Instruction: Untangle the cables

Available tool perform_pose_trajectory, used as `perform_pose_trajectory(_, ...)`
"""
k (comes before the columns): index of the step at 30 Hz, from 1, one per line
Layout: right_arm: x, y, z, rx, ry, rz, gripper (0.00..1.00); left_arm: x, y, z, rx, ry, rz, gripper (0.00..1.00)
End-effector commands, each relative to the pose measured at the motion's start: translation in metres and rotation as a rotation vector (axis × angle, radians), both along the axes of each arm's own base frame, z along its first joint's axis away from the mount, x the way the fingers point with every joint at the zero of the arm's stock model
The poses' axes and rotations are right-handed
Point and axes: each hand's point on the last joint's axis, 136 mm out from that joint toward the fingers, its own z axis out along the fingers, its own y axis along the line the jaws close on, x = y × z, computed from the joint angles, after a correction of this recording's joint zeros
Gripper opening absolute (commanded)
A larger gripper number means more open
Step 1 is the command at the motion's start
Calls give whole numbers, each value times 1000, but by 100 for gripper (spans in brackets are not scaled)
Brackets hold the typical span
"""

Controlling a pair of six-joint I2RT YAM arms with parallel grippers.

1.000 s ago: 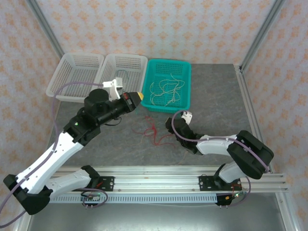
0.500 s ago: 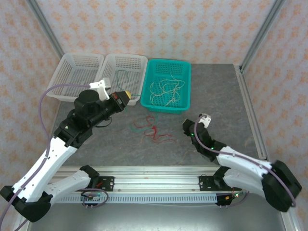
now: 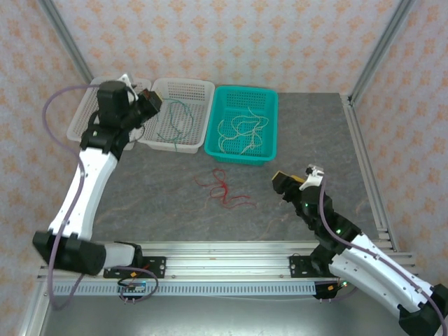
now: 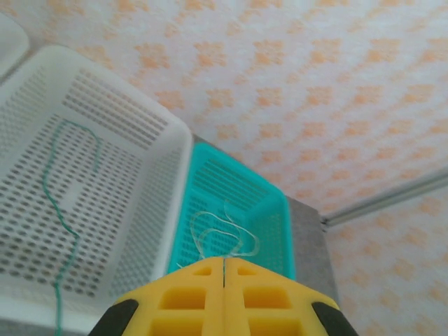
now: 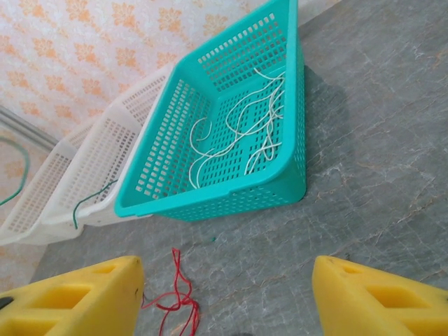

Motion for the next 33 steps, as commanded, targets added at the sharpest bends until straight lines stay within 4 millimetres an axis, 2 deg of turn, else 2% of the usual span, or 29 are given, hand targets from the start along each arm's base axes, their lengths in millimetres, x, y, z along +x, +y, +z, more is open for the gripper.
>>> perform_pose_trajectory(1,-5,5,6,-12,13,46,66,35,7,-12,106,31,-36,0)
perform_pose_trajectory(5,-6,20,14,-14,-6,127,68,87,6,-47,29,105,-73,0)
perform_pose_trajectory(11,-3,21,21,-38,30,122,68,142,3,-112,14,221,-89,1)
perform_pose_trajectory(12,-3,21,22,-34,32,120,68,149,2,-117,12,228,-92,6)
perform_pose_trajectory(15,-3,21,22,-20,37,116,68,163,-3,-127,18,246,-134,36)
perform_pose_trajectory(17,-3,20,22,-16,40,110,68,163,-3,-124,37,254,-145,58)
perform_pose_trajectory(19,-2,19,20,-11,45,97,68,155,4,-105,75,228,-132,79)
perform_pose_trajectory(21,-1,17,19,-4,51,79,68,141,12,-80,113,192,-110,91)
perform_pose_trajectory(23,1,18,17,-2,54,73,68,123,17,-54,136,151,-88,92)
perform_pose_trajectory(25,4,21,15,-9,61,79,68,94,17,-16,125,72,-73,92)
perform_pose_trajectory(28,7,27,10,-25,83,91,68,46,8,17,88,-21,-73,92)
perform_pose_trajectory(31,9,31,4,-31,107,99,68,-12,-9,32,95,-86,-102,92)
perform_pose_trajectory(33,10,35,0,-32,124,109,68,-48,-20,31,105,-108,-118,92)
